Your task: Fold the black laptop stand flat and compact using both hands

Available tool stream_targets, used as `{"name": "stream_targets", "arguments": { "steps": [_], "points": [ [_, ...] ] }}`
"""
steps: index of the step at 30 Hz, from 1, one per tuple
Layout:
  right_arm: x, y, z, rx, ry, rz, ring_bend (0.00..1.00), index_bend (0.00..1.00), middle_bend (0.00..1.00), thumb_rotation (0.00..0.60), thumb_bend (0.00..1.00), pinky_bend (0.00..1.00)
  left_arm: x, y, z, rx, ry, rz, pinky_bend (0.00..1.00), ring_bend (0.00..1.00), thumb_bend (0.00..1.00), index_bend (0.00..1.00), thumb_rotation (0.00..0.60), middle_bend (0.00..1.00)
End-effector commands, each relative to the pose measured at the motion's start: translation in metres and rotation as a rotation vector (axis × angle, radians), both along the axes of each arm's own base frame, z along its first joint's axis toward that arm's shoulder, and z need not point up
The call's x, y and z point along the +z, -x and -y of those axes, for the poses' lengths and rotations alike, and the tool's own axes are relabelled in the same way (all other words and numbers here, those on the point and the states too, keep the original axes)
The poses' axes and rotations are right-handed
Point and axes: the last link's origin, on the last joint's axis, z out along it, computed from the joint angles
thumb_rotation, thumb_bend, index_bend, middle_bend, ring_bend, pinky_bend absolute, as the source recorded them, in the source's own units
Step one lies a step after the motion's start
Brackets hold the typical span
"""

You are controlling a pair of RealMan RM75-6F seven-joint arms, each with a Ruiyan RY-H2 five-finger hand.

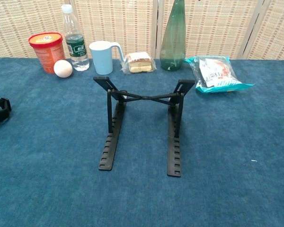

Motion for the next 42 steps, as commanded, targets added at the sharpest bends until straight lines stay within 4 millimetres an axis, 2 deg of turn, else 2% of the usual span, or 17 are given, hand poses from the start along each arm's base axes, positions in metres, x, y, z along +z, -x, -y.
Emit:
{"name": "stream_targets", "arguments": {
  "steps": [1, 11, 17, 31, 42],
  "points": [
    [-0.004, -0.015, 0.003, 0.062, -0.178, 0.05, 0.15, 0.11, 0.26, 0.6, 0.15, 0.22, 0.0, -0.002, 0.0, 0.0, 0.003, -0.002, 0.0, 0.06, 0.27, 0.15, 0.6, 0.12],
    [-0.018, -0.025, 0.008, 0.13, -0.373, 0.031, 0.15, 0.11, 0.27, 0.6, 0.15, 0.22, -0.003, -0.008, -0.002, -0.003, 0.015, -0.005, 0.0, 0.06, 0.27, 0.15, 0.6, 0.12],
    [-0.038, -0.03, 0.019, 0.159, -0.449, 0.0, 0.15, 0.11, 0.27, 0.6, 0.15, 0.22, -0.005, -0.01, -0.003, -0.002, 0.022, -0.005, 0.0, 0.06, 0.27, 0.15, 0.6, 0.12],
    [-0.095, -0.05, 0.061, 0.184, -0.556, -0.038, 0.15, 0.11, 0.27, 0.6, 0.15, 0.22, -0.006, -0.005, 0.0, 0.018, 0.022, 0.0, 0.0, 0.06, 0.27, 0.15, 0.6, 0.12],
    [-0.135, -0.076, 0.096, 0.182, -0.541, -0.035, 0.15, 0.11, 0.27, 0.6, 0.15, 0.18, -0.006, 0.001, 0.003, 0.033, 0.022, 0.007, 0.0, 0.06, 0.27, 0.15, 0.6, 0.12]
  ]
}}
